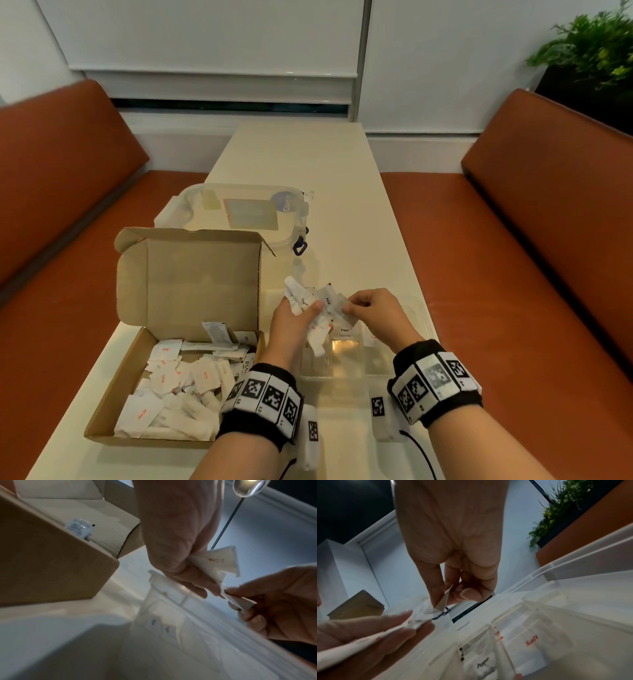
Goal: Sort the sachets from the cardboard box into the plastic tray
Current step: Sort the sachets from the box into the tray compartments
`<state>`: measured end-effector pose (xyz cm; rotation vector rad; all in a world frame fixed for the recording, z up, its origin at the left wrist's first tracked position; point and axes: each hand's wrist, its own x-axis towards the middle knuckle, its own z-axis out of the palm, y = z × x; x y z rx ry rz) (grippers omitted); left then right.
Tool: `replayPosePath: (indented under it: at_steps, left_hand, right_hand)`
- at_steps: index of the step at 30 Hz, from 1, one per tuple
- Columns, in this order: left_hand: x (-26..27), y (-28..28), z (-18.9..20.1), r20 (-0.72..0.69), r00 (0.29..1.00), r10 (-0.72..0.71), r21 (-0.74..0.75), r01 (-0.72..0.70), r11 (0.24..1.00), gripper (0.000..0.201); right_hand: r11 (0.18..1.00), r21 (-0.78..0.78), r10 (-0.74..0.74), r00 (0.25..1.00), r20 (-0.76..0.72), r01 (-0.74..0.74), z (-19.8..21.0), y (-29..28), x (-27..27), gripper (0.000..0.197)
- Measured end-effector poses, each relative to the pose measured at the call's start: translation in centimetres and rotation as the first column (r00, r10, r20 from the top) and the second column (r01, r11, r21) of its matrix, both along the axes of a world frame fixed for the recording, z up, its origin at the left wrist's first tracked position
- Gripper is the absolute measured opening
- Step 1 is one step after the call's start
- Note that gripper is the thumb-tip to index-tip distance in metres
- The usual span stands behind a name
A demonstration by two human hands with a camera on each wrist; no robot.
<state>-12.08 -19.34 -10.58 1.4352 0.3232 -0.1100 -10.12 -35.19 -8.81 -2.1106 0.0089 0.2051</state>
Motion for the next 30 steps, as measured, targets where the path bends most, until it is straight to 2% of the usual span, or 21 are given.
replayPosePath:
  at_steps: [5, 7, 9, 11, 16, 19, 26, 30]
  left_hand:
    - [0.2, -0.2, -0.1, -0.001, 1.0, 0.011, 0.013, -0.011, 1.0, 0.022]
    - [0.3, 0.1, -0.6, -0.003, 0.998, 0.069, 0.027, -0.069, 0.997, 0.012]
    - [0.3, 0.6, -1.1, -0.007, 0.991, 0.131, 0.009, -0.131, 0.991, 0.01]
    - [0.3, 1.0, -1.4, -0.012, 0.987, 0.161, -0.018, -0.162, 0.987, 0.008]
    - [0.4, 1.2, -1.4, -0.008, 0.988, 0.154, -0.037, -0.155, 0.987, 0.008]
    - [0.4, 1.2, -1.3, -0.016, 0.99, 0.141, -0.03, -0.142, 0.989, 0.005]
    - [0.2, 1.3, -0.8, -0.015, 0.994, 0.108, -0.009, -0.108, 0.994, 0.006]
    - [0.3, 1.4, -0.9, -0.011, 0.995, 0.1, 0.0, -0.1, 0.995, 0.008]
  right_hand:
    - [0.996, -0.026, 0.083, 0.996, -0.02, -0.084, 0.4, 0.6, 0.1, 0.011]
    - [0.999, -0.019, 0.035, 0.999, 0.013, -0.035, 0.3, 0.4, 0.3, 0.006]
    - [0.995, -0.094, -0.018, 0.998, 0.056, 0.023, 0.0, 0.0, 0.6, 0.003]
    - [0.971, -0.238, 0.006, 0.999, 0.05, 0.006, -0.5, -0.1, 0.8, 0.007]
    - [0.891, -0.447, 0.086, 0.996, -0.007, -0.08, -2.1, 0.7, 0.7, 0.011]
    - [0.872, -0.488, 0.053, 0.998, 0.036, -0.029, -2.7, 1.3, 0.8, 0.012]
    - [0.849, -0.528, 0.052, 0.997, 0.055, -0.015, -3.4, 1.6, 0.7, 0.01]
    - [0.801, -0.599, 0.107, 0.987, 0.119, -0.015, -3.7, 1.3, 0.3, 0.009]
